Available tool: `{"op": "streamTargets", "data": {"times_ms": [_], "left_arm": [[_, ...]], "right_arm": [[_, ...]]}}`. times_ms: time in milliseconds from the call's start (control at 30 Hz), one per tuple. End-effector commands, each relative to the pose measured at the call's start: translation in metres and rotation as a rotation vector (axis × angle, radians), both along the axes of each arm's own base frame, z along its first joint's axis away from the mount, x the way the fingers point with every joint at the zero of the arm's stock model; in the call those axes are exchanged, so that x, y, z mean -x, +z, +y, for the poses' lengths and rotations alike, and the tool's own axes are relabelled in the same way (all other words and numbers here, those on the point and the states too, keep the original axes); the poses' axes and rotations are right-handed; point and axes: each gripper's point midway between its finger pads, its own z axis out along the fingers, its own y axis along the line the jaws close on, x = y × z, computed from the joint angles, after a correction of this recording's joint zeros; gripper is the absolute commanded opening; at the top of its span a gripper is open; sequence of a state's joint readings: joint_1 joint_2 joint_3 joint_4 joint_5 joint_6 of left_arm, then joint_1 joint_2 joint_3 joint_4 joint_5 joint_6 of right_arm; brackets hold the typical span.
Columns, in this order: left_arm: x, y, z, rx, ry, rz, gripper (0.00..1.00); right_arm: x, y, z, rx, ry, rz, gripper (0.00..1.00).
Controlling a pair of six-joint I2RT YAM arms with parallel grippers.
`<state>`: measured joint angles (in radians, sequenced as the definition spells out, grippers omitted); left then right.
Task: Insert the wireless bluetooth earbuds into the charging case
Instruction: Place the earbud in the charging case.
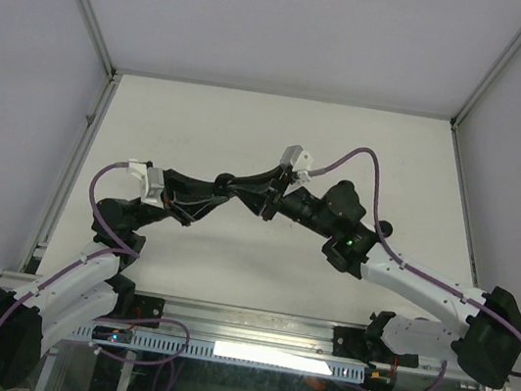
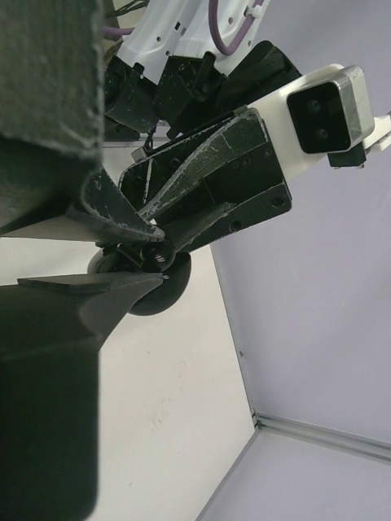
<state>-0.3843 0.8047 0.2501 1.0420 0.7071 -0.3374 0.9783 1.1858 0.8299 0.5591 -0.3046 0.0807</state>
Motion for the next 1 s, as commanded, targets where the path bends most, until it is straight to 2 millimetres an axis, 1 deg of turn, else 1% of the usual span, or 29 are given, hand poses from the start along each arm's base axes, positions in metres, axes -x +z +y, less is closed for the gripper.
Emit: {"op": "streamTargets", "data": {"times_ms": [0,300,567,967], "left_arm": [[0.006,0.0148,0.0044,0.035,0.003,-0.064,0.1],[0.0059,0.0147,0.0041,0.045,-0.005,-0.049,0.1],[0.0064,0.0143,0.0035,0.045,-0.011,-0.044,0.1],[0.0078,0.0157,0.002,0.06,-0.035,-0.018,0.1]], "right_arm": [[0.001,0.0086,0.0019,-0.045,0.002,-0.032,0.14],[0.0009,0.0047,0.0037,-0.063,0.006,-0.028,0.14],[-0.0009,0.0107,0.0001,-0.108,-0.014,-0.042,0.13],[0.0001,0.0075,0.0003,-0.13,-0.014,-0.073,0.13]]}}
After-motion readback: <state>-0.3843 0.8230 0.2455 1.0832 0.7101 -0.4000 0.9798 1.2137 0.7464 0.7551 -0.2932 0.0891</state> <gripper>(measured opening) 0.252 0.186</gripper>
